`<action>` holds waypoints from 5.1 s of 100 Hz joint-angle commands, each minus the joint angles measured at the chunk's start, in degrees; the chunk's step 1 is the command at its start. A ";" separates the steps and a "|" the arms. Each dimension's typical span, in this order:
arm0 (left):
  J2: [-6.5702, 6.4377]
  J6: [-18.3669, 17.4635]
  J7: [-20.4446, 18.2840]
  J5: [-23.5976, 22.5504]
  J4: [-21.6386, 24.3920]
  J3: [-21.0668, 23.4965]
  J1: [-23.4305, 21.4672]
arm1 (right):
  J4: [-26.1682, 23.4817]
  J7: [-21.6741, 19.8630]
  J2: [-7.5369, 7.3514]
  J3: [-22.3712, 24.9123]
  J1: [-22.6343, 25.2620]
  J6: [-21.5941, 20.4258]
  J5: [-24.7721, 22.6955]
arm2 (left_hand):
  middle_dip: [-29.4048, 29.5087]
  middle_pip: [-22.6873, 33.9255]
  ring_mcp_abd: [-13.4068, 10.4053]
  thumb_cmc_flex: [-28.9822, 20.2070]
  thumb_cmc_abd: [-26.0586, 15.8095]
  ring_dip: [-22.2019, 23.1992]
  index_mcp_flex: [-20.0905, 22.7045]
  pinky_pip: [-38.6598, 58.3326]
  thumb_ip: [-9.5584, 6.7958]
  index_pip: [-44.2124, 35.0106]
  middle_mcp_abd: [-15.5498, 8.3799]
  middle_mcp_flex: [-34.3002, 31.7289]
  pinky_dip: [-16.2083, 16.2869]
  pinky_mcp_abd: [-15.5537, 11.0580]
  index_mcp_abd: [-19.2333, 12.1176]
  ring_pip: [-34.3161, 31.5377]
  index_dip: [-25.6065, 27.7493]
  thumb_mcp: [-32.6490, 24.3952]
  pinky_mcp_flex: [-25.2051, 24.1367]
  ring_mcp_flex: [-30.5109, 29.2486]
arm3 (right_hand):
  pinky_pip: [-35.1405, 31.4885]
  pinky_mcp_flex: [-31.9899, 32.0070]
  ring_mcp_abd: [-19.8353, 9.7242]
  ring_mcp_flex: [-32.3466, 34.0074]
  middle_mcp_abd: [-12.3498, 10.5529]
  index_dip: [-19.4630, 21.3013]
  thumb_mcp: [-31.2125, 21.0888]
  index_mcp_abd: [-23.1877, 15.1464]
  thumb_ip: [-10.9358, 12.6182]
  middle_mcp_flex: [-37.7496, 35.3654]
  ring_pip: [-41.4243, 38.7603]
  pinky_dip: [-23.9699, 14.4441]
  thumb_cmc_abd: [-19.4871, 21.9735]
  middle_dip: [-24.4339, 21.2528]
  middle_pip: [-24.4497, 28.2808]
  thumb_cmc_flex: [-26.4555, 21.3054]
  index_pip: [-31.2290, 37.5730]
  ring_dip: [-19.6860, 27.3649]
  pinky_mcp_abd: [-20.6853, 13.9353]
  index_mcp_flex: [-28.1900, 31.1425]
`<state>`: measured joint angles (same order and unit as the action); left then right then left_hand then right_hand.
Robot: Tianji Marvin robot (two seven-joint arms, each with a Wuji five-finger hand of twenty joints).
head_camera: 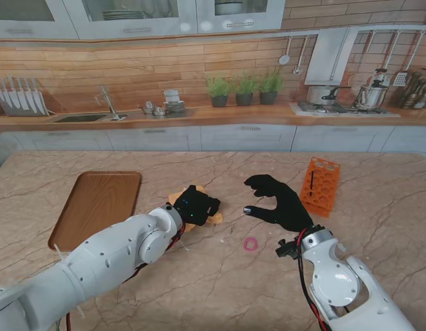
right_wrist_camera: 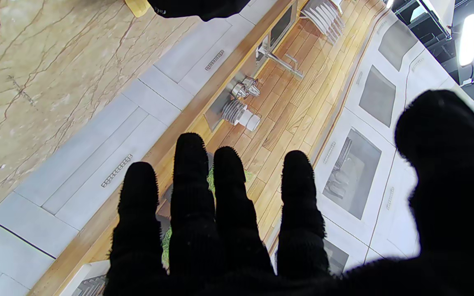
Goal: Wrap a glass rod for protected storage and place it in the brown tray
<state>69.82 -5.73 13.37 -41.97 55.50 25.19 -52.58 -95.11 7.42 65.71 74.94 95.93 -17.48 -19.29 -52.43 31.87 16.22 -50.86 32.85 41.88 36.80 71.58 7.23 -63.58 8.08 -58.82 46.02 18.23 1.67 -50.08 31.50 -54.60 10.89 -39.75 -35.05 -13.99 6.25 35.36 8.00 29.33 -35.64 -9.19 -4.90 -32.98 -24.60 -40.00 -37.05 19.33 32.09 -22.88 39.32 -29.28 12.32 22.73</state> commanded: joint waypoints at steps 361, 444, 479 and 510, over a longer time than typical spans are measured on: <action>-5.64 -10.30 -5.48 -7.30 9.87 4.40 -3.25 | -0.27 1.27 0.50 0.17 0.39 -0.52 -0.35 | 13.77 3.37 -2.05 12.14 -8.32 -2.78 -11.21 -13.12 -0.40 11.94 0.52 20.41 -7.85 -0.61 1.07 12.44 0.00 8.96 -11.58 14.11 | -0.86 -0.08 -0.08 -0.09 -0.23 -0.04 -1.40 -1.23 2.25 -1.30 -0.25 -1.79 3.19 0.66 -0.26 3.32 -1.37 -0.86 0.40 0.71; -0.86 -6.76 -12.10 2.41 2.38 -7.81 4.52 | -0.19 1.53 0.56 0.36 0.31 -0.17 -0.41 | 20.27 -5.25 -3.06 15.19 -15.05 -7.22 -11.15 -18.91 -4.67 22.45 1.66 27.07 -9.47 -1.59 3.50 21.10 -0.49 14.76 -15.41 21.56 | -0.81 -0.08 -0.15 -0.15 -0.28 -0.02 -1.39 -1.16 2.25 -1.28 -0.20 -1.86 3.19 0.66 -0.29 3.36 -1.37 -0.86 0.40 0.72; -2.55 -6.61 -11.85 0.06 5.55 -5.29 2.76 | -0.07 1.44 0.55 0.30 0.23 -0.21 -0.36 | 20.84 -6.04 -3.17 15.12 -15.15 -7.32 -10.95 -20.00 -4.02 22.29 2.30 28.87 -9.66 -1.62 2.16 21.82 -0.14 15.50 -15.86 22.35 | -0.80 -0.09 -0.14 -0.08 -0.18 -0.03 -1.42 -1.27 2.25 -1.32 -0.26 -1.88 3.18 0.66 -0.28 3.30 -1.38 -0.88 0.39 0.79; -3.42 -4.96 -9.16 -2.50 8.39 -0.88 0.26 | 0.06 1.39 0.54 0.24 0.18 -0.34 -0.35 | 21.14 -6.20 -2.99 15.46 -15.82 -7.23 -11.24 -20.05 -4.19 22.65 2.35 29.21 -9.28 -1.43 1.93 21.83 -0.04 15.93 -15.57 22.41 | -0.78 -0.08 -0.12 -0.09 -0.23 -0.02 -1.41 -1.26 2.25 -1.28 -0.24 -1.89 3.13 0.66 -0.30 3.30 -1.34 -0.88 0.41 0.83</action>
<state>66.72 -11.24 3.63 -44.06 62.70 23.45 -51.59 -94.93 8.74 66.01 75.29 95.99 -17.69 -19.56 -32.04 25.60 13.77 -36.19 19.53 34.96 26.64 52.70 4.32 -41.52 10.86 -31.82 36.86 16.88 4.48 -28.80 30.94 -39.53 -3.75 -18.77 -35.08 -13.99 6.30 35.39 8.02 29.31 -36.60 -9.19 -4.21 -33.49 -24.60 -40.75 -35.12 19.33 32.18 -22.18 38.68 -29.40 12.90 22.73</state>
